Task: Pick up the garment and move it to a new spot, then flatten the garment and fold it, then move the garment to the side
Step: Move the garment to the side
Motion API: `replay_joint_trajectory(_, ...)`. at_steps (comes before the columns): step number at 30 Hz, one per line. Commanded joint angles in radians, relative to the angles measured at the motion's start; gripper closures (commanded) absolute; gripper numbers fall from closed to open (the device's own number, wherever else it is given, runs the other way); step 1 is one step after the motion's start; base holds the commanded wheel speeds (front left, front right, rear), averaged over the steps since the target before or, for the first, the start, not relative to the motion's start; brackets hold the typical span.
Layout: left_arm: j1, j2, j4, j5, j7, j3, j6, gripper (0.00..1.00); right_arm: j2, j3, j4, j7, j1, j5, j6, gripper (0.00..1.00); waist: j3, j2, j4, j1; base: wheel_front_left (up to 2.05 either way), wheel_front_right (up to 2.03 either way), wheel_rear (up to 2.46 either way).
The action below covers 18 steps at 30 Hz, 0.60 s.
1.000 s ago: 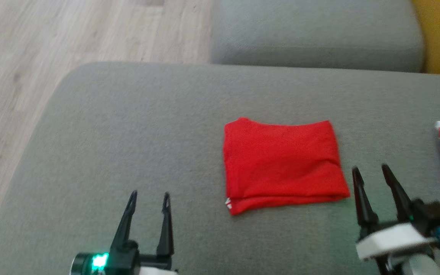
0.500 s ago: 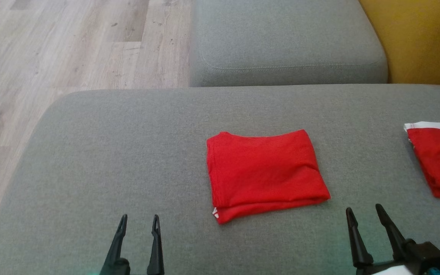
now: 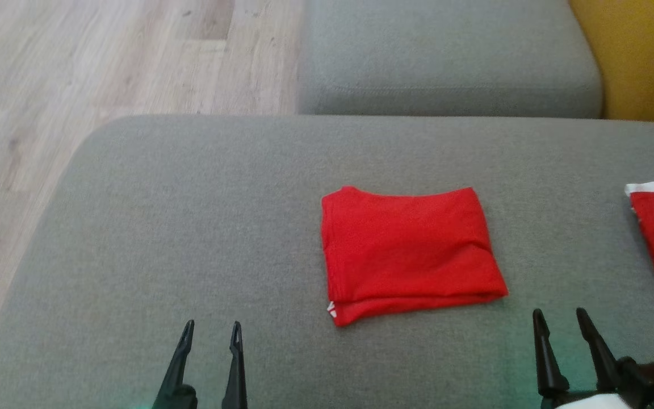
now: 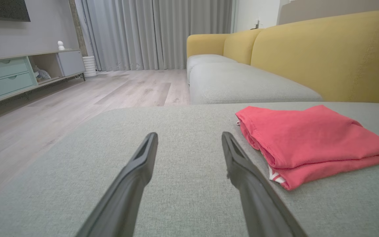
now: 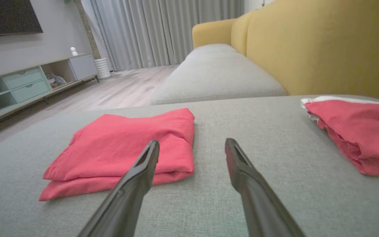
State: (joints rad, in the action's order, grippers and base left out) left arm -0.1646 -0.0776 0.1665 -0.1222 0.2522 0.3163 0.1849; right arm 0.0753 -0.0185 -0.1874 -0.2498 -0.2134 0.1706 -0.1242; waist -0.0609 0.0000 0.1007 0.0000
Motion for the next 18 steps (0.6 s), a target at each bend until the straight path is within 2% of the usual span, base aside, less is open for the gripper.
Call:
replay_joint_trajectory(1, 0.045, 0.016, -0.029, 0.003, 0.010, -0.037, 0.001, 0.00, 0.009, -0.009, -0.004, -0.012, 0.071, 0.027, -0.007, 0.00, 0.027, 0.0000, 0.020, 0.0000, 0.00, 0.00, 0.00)
replay_joint_trajectory(6, 0.061, 0.021, -0.032, 0.005, 0.010, -0.025, -0.003, 0.00, 0.036, 0.011, -0.130, -0.012, 0.209, 0.094, -0.007, 0.00, 0.085, 0.0000, 0.054, 0.0000, 0.00, 0.00, 0.00)
replay_joint_trajectory(11, 0.099, 0.025, -0.031, -0.012, 0.010, -0.018, -0.007, 0.00, 0.063, 0.022, -0.306, 0.015, 0.382, 0.170, -0.007, 0.00, 0.136, 0.0000, 0.097, 0.0000, 0.00, 0.00, 0.00)
replay_joint_trajectory(18, 0.140, 0.027, -0.027, -0.020, 0.010, -0.001, -0.005, 0.00, 0.094, 0.005, -0.515, 0.044, 0.535, 0.213, -0.007, 0.00, 0.175, 0.0000, 0.151, 0.0000, 0.00, 0.00, 0.00)
